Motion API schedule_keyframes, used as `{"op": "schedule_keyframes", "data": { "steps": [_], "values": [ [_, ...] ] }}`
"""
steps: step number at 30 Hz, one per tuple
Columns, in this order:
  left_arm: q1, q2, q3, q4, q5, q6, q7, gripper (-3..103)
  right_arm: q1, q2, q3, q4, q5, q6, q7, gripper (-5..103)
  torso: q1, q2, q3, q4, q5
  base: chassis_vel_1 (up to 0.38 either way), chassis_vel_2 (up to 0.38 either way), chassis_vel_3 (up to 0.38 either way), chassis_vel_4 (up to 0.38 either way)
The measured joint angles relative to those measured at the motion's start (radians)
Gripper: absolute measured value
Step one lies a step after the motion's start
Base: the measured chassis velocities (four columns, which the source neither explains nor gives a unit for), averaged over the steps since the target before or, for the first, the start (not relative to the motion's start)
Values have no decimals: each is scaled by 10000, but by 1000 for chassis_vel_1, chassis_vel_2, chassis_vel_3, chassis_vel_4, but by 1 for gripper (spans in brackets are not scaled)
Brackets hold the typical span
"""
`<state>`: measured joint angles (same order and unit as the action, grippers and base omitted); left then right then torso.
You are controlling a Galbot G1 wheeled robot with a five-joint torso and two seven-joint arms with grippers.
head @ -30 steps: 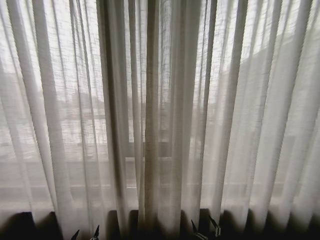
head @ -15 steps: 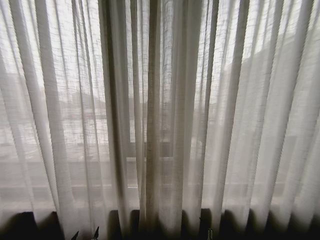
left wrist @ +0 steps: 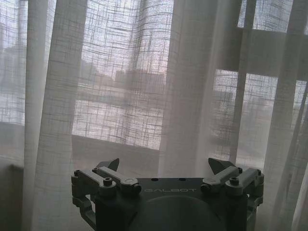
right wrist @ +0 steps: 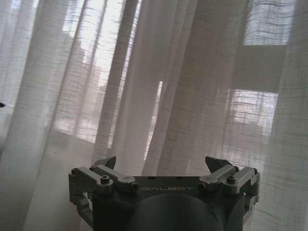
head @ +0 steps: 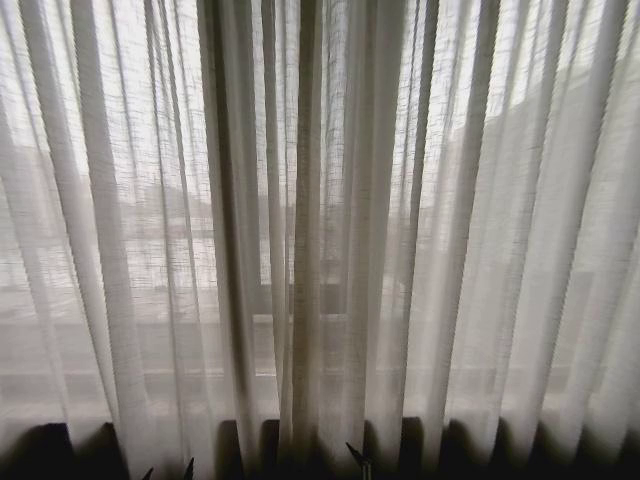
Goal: Open the curtains by pulling them apart, changing their state from closed to fully open.
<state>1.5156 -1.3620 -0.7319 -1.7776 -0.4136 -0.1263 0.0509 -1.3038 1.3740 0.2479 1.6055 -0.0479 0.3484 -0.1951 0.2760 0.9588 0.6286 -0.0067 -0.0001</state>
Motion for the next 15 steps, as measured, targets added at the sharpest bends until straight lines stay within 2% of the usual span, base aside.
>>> {"op": "schedule_keyframes", "data": {
  "steps": [2, 3, 4, 5, 7, 9, 11, 15],
  "values": [
    [24, -4, -35, -9, -12, -11, -3, 100, 191, -1, -229, -33, 37, -218, 898, 100, 0, 0, 0, 0, 0, 0, 0, 0, 0],
    [24, -4, -35, -9, -12, -11, -3, 100, 191, -1, -229, -33, 37, -218, 898, 100, 0, 0, 0, 0, 0, 0, 0, 0, 0],
    [34, -1, -68, -14, -27, -24, -8, 100, 319, -1, -272, 0, 35, -601, 1926, 100, 0, 0, 1, 0, 0, 0, 0, 0, 0],
    [34, -1, -68, -14, -27, -24, -8, 100, 319, -1, -272, 0, 35, -601, 1926, 100, 0, 0, 1, 0, 0, 0, 0, 0, 0],
    [28, -3, -61, -9, -28, -34, -11, 100, 326, -1, -111, 385, 140, -1331, 2620, 100, 0, 0, 0, -2, 0, 0, 0, 0, 0],
    [20, -11, -36, -6, -27, -35, -12, 100, 325, 0, -39, 536, 215, -1580, 2750, 100, 0, 0, 0, -1, 0, 0, 0, 0, 0],
    [-11, -54, 58, -2, 18, -35, -12, 100, 327, -1, 284, 918, 406, -2145, 2898, 100, 0, 0, 0, -2, -1, 0, 0, 0, 0],
    [-34, -68, 125, -7, 73, -28, -13, 100, 334, 0, 539, 1067, 658, -2231, 2910, 100, 0, 0, 0, -1, 1, 0, 0, 0, 0]
  ]
}}
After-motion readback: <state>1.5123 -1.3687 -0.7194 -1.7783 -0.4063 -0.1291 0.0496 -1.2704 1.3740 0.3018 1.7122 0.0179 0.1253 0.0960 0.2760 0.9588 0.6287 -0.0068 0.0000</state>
